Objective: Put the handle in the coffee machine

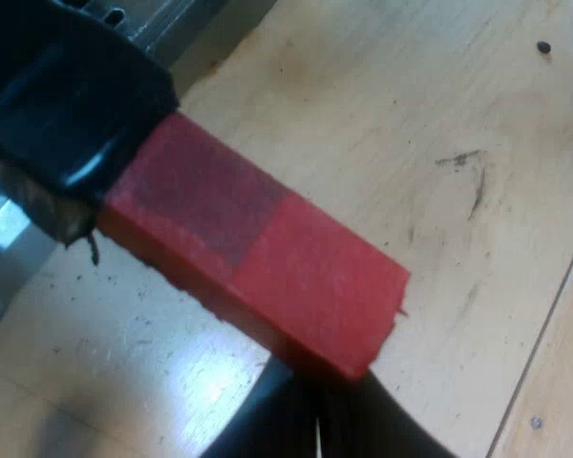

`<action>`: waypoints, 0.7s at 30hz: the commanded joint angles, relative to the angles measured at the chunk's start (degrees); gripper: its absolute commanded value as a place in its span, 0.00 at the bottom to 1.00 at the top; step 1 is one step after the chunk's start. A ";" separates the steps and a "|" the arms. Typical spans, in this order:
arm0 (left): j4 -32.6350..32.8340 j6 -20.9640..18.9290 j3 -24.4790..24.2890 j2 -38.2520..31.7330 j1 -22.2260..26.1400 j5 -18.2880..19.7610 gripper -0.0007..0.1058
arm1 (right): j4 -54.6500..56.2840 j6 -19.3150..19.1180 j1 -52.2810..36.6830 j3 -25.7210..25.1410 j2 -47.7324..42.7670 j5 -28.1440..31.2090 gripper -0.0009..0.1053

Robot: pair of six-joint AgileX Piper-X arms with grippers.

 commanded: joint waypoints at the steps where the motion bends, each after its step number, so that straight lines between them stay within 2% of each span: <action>1: 0.17 3.62 -2.27 -3.37 0.47 3.07 0.01 | -0.10 -0.14 0.06 -0.71 -0.38 -0.20 0.60; 3: 2.08 4.60 -2.27 -4.49 1.32 1.45 0.01 | -0.10 -0.14 0.06 -0.71 -0.38 -0.20 0.60; 4: 3.82 6.25 -2.27 -5.90 2.59 -0.50 0.01 | -0.10 -0.14 0.06 -0.71 -0.38 -0.20 0.60; 6: 5.87 6.80 -2.27 -8.71 5.61 -5.08 0.01 | -0.10 0.00 0.06 -0.71 -0.38 -0.20 0.60; 8: 6.63 7.14 -2.27 -10.43 7.76 -6.82 0.01 | -0.10 0.20 0.06 -0.71 -0.19 -0.20 0.60; 11: 8.11 7.83 -2.67 -13.09 12.14 -6.82 0.03 | 0.00 0.19 0.06 -0.85 -0.21 -0.20 0.60; 13: 9.59 7.94 -3.65 -14.41 14.78 -6.82 0.11 | 0.03 0.19 0.06 -0.86 -0.21 -0.20 0.60; 14: 10.38 7.95 -4.61 -15.03 16.29 -6.82 0.21 | 0.37 0.19 0.06 -0.86 -0.21 -0.37 0.60; 16: 10.77 7.95 -5.51 -15.50 17.70 -6.82 0.31 | 1.49 0.00 0.06 -1.25 -0.21 -0.40 0.60; 17: 11.26 7.95 -7.19 -16.08 19.78 -6.71 0.49 | 1.77 -0.16 0.06 -1.34 -0.21 -0.40 0.60; 18: 11.49 7.95 -8.85 -16.29 21.36 -6.71 0.62 | 3.01 -0.25 0.06 -1.90 -0.21 -0.49 0.60; 20: 11.77 7.95 -10.86 -16.27 23.11 -6.71 0.71 | 4.47 -0.25 -0.04 -2.83 -0.21 -0.49 0.60; 21: 11.89 7.95 -12.32 -16.27 23.97 -6.71 0.71 | 5.46 -0.25 -0.04 -3.69 -0.21 -0.49 0.60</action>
